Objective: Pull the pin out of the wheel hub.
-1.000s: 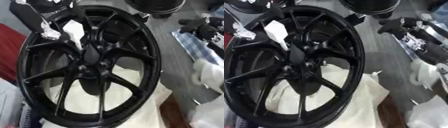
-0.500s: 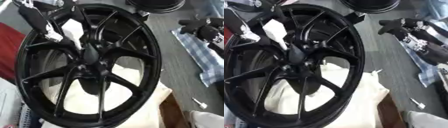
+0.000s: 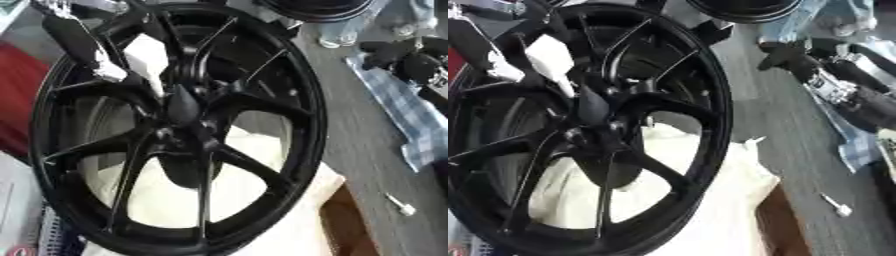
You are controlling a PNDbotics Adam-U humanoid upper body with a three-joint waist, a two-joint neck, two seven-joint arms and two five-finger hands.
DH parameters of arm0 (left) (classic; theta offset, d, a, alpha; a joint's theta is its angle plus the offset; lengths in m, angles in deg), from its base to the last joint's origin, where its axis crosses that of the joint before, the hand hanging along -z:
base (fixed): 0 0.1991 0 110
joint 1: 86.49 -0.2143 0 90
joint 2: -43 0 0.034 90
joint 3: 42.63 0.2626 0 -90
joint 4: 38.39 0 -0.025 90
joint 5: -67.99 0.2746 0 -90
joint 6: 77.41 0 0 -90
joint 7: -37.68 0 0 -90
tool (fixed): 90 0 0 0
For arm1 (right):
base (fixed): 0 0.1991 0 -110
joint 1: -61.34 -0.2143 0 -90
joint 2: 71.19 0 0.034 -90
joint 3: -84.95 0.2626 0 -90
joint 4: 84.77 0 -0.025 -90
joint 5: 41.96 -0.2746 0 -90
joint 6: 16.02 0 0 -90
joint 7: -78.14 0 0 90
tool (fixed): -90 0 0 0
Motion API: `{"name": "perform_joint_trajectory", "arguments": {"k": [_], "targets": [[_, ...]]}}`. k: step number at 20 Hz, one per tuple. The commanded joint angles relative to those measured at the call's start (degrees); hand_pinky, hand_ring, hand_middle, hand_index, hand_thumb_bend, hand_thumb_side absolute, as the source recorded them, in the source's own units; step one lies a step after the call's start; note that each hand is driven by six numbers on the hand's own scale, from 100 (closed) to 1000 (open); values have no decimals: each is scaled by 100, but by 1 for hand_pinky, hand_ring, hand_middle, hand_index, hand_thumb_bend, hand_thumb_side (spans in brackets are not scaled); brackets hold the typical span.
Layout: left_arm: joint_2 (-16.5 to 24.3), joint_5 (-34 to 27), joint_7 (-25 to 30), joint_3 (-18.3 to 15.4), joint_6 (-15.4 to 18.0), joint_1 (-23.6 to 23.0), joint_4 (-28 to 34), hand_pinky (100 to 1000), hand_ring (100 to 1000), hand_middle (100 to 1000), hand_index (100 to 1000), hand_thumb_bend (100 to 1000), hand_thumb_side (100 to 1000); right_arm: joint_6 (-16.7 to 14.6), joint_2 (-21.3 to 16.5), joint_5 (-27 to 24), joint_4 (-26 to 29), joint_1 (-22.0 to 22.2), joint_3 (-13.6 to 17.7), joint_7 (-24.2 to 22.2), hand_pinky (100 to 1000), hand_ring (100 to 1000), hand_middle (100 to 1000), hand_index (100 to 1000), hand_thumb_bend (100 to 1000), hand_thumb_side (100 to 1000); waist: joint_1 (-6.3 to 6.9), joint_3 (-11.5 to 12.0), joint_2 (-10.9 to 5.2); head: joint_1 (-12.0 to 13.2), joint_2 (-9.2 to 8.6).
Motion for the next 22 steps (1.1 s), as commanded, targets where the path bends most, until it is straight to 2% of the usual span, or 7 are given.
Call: {"name": "perform_joint_trajectory", "arguments": {"k": [1, 10, 13, 15, 17, 22], "targets": [[47, -10, 81, -128, 48, 146, -39, 949, 870, 802, 907, 280, 442, 2, -64, 64, 101, -56, 39, -18, 1000, 1000, 684, 726, 100, 604, -8, -11, -90, 30, -84], [-6, -47, 81, -139, 42, 149, -184, 926, 855, 779, 878, 266, 354, 16, -38, 85, 101, -46, 52, -31, 1000, 1000, 685, 727, 100, 608, 7, -21, -66, 54, -127], [-20, -128, 81, -116, 71, 139, -216, 918, 839, 753, 858, 235, 346, 21, -28, 91, 101, -42, 60, -30, 1000, 1000, 685, 728, 100, 608, 5, -23, -60, 56, -120], [-20, -202, 81, -115, 80, 148, -211, 916, 811, 707, 824, 223, 317, 27, -23, 104, 101, -31, 62, -29, 1000, 1000, 685, 728, 100, 611, 5, -19, -57, 58, -108], [-25, -295, 81, -127, 87, 166, -189, 916, 800, 699, 821, 212, 290, 39, -15, 120, 101, -20, 61, -30, 1000, 1000, 684, 727, 100, 612, 8, -12, -57, 62, -105], [-35, -494, 81, -151, 98, 198, -139, 924, 820, 750, 851, 310, 246, 56, -5, 130, 101, -17, 58, -39, 1000, 1000, 683, 727, 100, 613, 16, -9, -60, 64, -108]]}}
